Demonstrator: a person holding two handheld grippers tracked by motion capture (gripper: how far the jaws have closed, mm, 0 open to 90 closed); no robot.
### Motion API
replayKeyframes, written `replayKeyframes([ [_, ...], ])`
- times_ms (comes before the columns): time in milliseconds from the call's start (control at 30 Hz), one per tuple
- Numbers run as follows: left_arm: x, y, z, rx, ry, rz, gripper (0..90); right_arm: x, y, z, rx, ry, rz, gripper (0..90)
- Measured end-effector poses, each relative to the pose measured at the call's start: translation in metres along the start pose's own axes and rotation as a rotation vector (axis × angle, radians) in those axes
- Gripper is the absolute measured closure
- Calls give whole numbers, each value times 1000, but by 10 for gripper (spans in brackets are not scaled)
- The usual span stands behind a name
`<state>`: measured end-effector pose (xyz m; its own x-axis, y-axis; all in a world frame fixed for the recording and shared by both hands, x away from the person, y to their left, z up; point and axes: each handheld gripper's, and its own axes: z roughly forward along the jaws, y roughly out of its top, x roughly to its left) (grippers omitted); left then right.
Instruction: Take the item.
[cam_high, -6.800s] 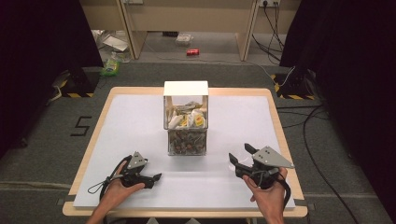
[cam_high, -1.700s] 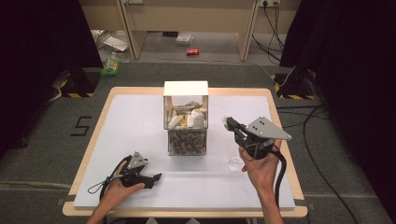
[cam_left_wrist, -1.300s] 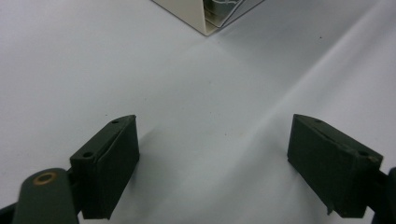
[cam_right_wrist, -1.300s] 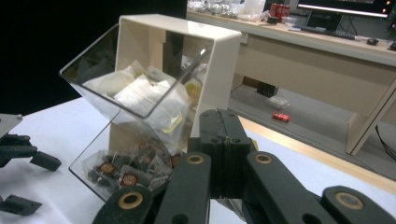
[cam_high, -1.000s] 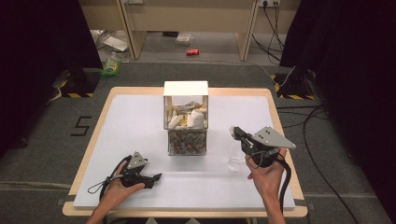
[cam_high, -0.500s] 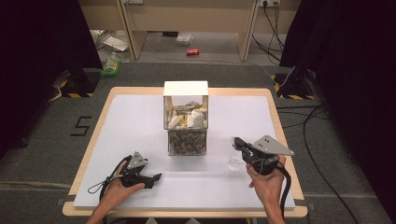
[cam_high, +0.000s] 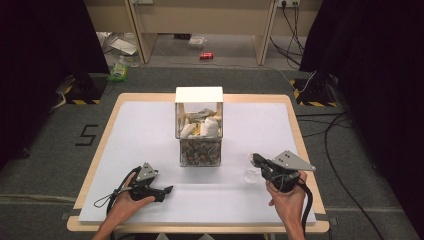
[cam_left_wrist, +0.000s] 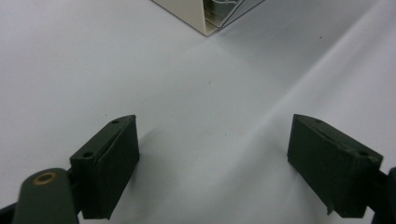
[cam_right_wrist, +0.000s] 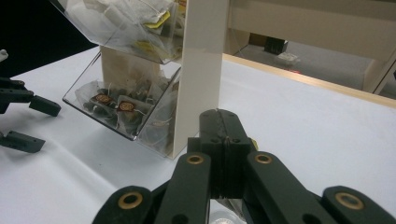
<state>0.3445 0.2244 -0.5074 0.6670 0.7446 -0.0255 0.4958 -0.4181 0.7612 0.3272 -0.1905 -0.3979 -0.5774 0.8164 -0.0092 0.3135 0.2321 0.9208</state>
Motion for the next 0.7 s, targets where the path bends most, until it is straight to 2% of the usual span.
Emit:
replayKeyframes([
  [700, 0, 0, 0, 0, 0, 0, 157, -9, -17, 14, 47, 1, 34, 900],
])
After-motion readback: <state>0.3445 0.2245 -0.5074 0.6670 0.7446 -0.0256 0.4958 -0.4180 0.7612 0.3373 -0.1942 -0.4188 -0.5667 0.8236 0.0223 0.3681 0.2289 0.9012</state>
